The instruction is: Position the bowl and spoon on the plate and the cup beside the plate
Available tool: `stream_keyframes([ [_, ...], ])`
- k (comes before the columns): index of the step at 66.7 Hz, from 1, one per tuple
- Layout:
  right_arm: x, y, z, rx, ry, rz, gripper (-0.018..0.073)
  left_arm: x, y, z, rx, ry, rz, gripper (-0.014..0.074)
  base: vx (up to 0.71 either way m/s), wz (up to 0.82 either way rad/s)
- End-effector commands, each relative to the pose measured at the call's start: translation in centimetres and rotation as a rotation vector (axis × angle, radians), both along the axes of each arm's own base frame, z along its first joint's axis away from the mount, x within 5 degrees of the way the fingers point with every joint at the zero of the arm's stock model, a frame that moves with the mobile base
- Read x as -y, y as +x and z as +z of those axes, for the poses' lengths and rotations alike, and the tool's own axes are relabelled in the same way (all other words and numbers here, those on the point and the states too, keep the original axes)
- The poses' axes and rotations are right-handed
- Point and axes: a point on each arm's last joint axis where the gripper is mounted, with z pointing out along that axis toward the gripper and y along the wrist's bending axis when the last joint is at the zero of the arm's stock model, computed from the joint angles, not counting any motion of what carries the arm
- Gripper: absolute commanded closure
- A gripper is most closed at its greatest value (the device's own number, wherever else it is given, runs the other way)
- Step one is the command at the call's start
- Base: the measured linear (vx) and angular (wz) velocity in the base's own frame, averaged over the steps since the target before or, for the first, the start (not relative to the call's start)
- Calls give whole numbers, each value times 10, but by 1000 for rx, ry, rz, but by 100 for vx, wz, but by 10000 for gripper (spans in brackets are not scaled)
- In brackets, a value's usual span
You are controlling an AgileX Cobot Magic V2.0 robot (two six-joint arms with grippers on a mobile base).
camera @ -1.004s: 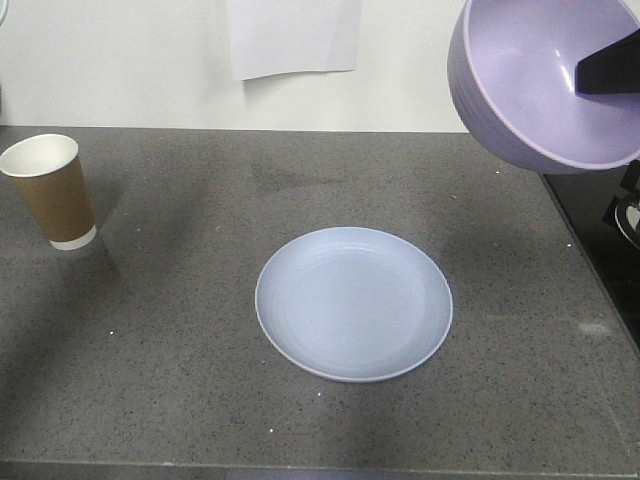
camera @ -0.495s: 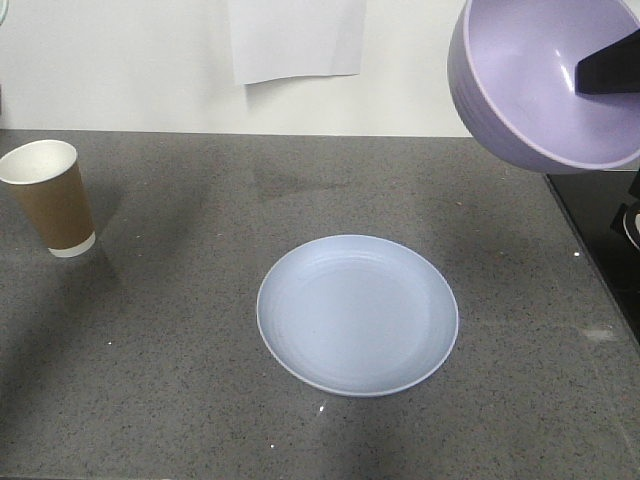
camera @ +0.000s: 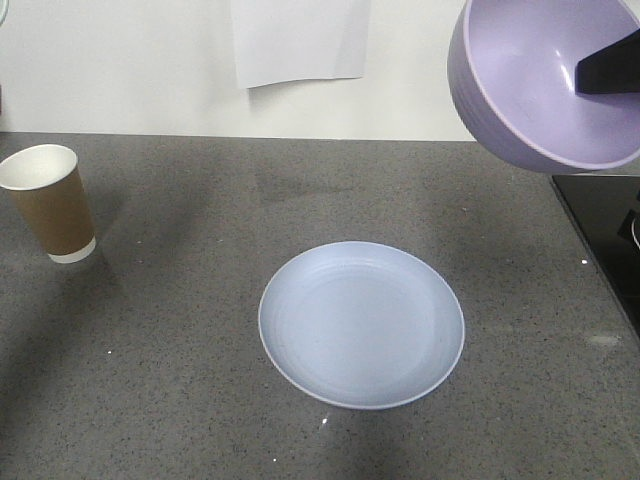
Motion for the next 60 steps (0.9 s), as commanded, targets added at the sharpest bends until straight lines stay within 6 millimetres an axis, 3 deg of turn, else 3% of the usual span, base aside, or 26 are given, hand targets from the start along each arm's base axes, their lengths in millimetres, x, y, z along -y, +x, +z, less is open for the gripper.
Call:
stream_keyframes([
  [1,-3,-8,18,98,38,-7,566,0,-5,15,93,-41,9,603,3,1],
  [60,-3,-8,18,98,38,-7,566,0,-5,15,93,-41,9,603,3,2],
])
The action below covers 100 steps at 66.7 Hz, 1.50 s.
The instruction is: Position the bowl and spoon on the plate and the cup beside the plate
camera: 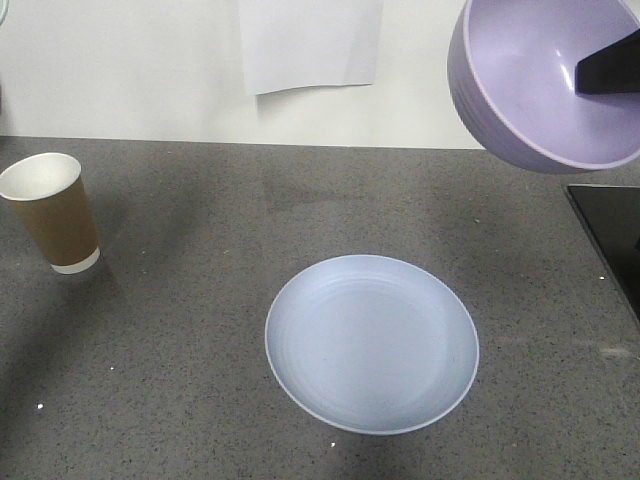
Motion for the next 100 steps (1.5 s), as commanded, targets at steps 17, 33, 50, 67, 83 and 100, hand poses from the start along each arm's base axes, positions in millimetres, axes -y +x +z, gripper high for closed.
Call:
stream_keyframes([
  [17,-3,-8,18,98,38,-7,566,0,-5,15,93,-41,9,603,1,0],
  [33,-3,-8,18,98,38,-7,566,0,-5,15,93,-41,9,603,0,0],
  [50,-3,-8,18,98,38,-7,566,0,-5,15,93,-41,9,603,0,0],
  [67,-3,-8,18,98,38,-7,566,0,-5,15,93,-41,9,603,0,0],
  [83,-3,-8,18,98,38,-7,566,0,-5,15,93,-41,9,603,0,0],
  [100,-3,-8,18,98,38,-7,566,0,-5,15,93,-41,9,603,0,0],
])
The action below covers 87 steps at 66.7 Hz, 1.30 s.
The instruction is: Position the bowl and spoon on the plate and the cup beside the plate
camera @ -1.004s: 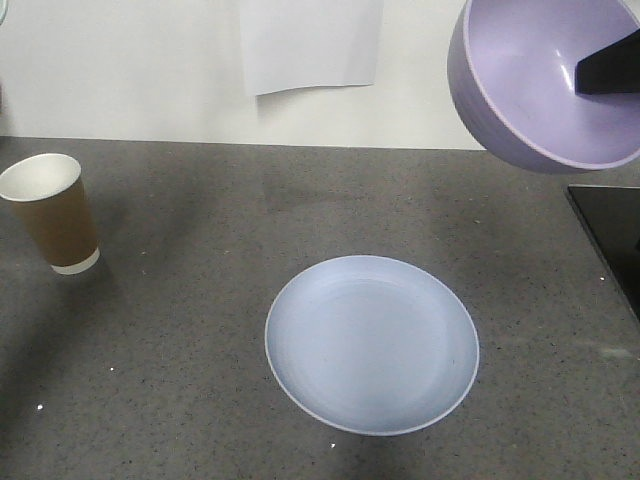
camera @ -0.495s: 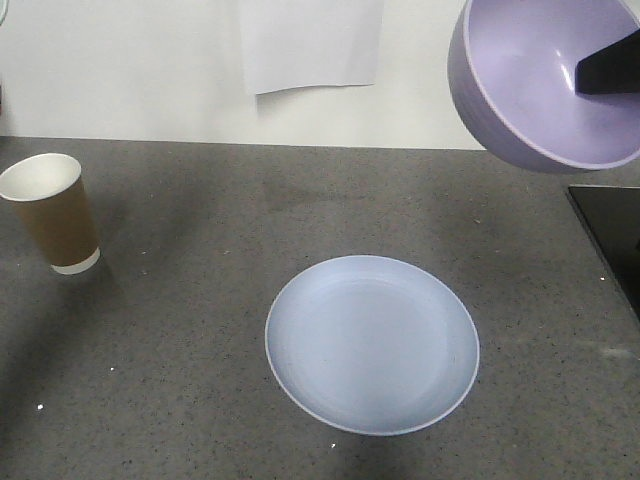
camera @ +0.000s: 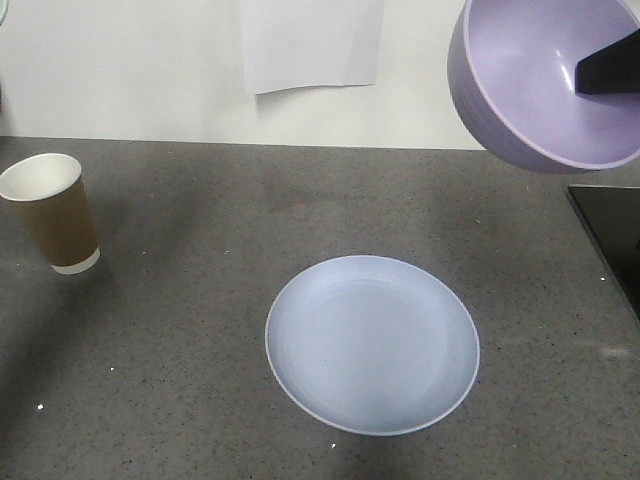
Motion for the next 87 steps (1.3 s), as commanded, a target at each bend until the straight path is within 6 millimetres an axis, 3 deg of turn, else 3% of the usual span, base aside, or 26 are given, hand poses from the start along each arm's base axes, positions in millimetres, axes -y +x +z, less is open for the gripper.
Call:
stream_keyframes([
  [1,-3,-8,18,98,38,-7,566,0,-5,15,93,-41,9,603,0,0],
  [87,-2,-6,20,125,47,-26,566,0,-4,17,108,-45,15,603,0,0],
])
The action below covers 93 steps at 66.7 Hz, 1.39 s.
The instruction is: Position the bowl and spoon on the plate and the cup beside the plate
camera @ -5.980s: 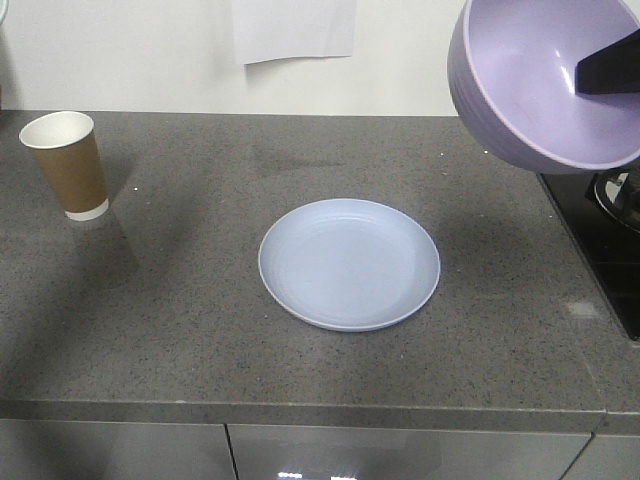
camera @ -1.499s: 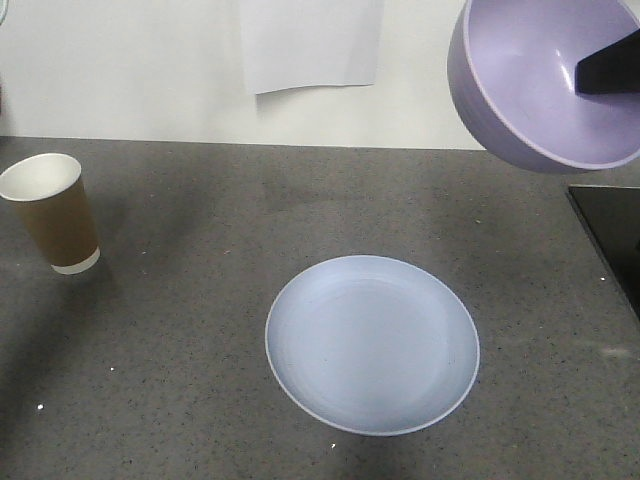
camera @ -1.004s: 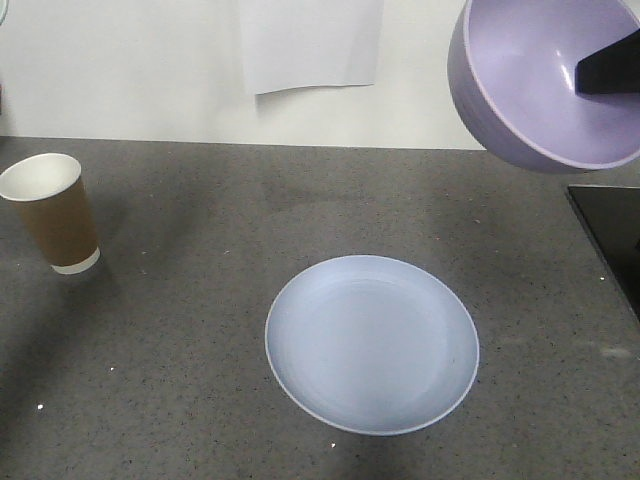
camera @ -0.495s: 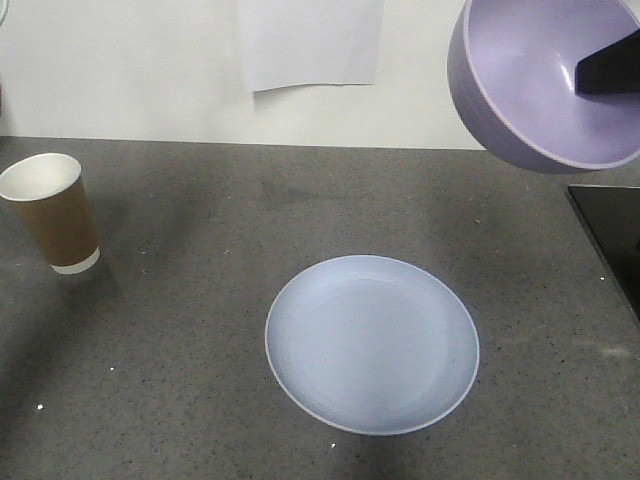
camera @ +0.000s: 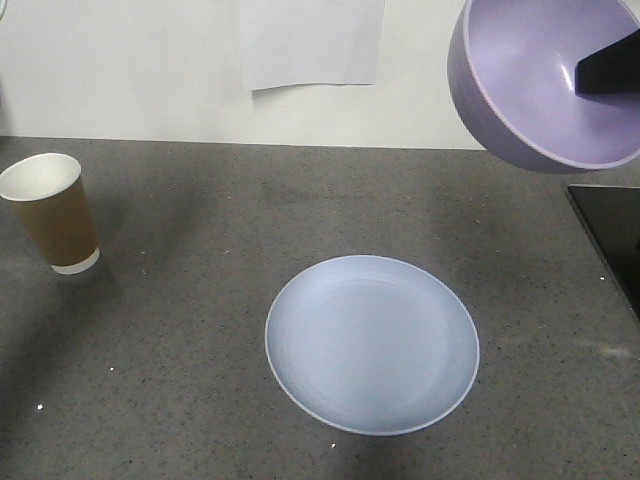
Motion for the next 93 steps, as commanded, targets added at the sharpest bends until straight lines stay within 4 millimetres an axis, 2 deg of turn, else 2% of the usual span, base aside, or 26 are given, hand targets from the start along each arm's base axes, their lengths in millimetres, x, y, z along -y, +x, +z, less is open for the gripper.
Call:
stream_keyframes([
  [1,-2,-6,21,129,52,-26,566,0,-4,16,101,-43,12,603,0,0],
  [6,-5,-2,22,161,77,7,566,0,-4,16,101,-43,12,603,0,0],
  [12,-15,8,18,176,130,140,566,0,-4,16,101,-43,12,603,0,0],
  [21,-44,32,-8,74,150,345,566,0,-4,16,101,-43,12,603,0,0],
  [26,-62,47,-30,-6,90,414,566,0,-4,16,101,-44,12,603,0,0],
  [36,-95,78,-87,-184,-94,497,566,0,-4,16,101,-44,12,603,0,0],
  [46,-112,100,-138,-333,-242,526,566,0,-4,16,101,-44,12,603,0,0],
  [57,-118,116,-177,-432,-332,528,562,0,-4,16,101,-44,12,603,0,0],
  [65,-120,124,-190,-450,-336,519,556,0,-4,16,101,-44,12,603,0,0],
  [76,-120,127,-197,-458,-343,516,519,0,-4,16,101,-44,12,603,0,0],
  [93,-119,128,-198,-453,-354,510,370,0,-4,16,101,-44,12,603,0,0],
])
